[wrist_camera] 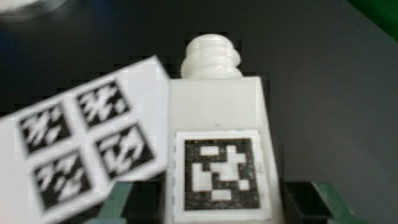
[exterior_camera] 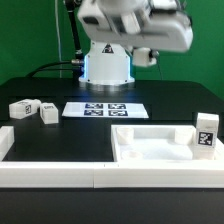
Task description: Assemble square table
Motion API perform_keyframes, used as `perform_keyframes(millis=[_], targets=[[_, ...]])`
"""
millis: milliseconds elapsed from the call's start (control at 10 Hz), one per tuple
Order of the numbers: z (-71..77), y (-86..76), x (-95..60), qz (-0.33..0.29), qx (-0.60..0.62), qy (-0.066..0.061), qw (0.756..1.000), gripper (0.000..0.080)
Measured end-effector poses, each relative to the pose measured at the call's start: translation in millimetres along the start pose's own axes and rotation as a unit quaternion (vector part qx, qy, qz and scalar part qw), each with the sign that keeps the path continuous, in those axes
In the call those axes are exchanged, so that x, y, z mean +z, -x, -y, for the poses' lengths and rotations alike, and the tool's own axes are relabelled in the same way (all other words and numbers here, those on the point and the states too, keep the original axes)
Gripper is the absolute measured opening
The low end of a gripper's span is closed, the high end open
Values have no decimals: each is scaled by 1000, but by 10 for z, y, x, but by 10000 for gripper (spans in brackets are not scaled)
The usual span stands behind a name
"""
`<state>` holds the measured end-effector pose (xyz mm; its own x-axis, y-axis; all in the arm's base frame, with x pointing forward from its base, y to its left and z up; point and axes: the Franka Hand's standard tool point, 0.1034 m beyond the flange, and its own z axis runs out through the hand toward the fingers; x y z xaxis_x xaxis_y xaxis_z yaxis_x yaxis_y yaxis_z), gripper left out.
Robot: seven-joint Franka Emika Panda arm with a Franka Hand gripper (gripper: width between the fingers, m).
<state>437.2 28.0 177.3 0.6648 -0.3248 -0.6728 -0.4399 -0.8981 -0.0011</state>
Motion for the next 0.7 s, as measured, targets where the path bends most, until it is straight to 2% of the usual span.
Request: perform_keyframes(millis=[100,300,400,500,600,700], targets=[[2,52,-190,-44,-20,20,999,288],[72,21,-150,-105,-26,5,994,288],[113,8,-190,-141,-30,-3,990,288],[141,-68,-230,-180,-35,-7,983,288],[167,-271,-303,-216,-36,-3,976,288],[241,-469,-464,-261,-33,-5,965,288]])
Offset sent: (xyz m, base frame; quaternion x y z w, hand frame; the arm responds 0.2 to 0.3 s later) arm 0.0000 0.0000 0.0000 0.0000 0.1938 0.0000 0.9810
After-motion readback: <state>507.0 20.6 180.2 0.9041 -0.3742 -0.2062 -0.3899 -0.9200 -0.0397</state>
